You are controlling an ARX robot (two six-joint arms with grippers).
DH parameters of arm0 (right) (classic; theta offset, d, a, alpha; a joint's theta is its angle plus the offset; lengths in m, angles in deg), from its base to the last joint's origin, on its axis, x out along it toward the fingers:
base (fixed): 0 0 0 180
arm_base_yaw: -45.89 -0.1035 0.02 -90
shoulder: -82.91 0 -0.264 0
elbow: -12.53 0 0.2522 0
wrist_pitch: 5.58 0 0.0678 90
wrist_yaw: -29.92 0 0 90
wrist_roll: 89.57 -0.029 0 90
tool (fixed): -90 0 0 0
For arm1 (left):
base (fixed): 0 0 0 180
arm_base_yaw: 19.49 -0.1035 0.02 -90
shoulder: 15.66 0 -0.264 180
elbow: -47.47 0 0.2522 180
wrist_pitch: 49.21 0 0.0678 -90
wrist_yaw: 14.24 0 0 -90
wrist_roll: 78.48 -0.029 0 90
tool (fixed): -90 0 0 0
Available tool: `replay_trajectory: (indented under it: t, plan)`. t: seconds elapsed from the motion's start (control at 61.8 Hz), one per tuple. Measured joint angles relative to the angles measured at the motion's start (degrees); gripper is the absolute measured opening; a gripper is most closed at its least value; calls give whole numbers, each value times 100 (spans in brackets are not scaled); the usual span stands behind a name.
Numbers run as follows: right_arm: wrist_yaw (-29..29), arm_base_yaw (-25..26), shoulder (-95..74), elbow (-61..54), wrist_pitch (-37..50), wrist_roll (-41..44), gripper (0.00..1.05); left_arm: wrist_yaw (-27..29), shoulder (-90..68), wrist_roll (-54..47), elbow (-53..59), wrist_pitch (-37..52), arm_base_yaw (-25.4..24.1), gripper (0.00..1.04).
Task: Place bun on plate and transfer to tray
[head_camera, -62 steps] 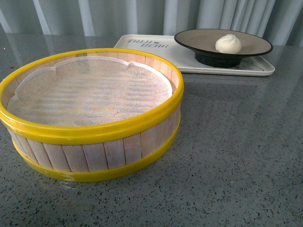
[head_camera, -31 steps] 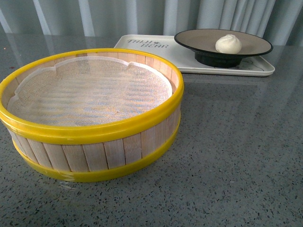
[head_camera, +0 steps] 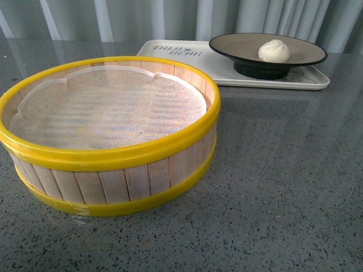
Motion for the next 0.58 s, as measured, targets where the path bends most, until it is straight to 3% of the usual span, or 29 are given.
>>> replay_trajectory:
  t: [0.583]
  plan:
    - [0, 0, 0, 0, 0, 4, 96, 0, 0, 0, 0, 0, 0, 98]
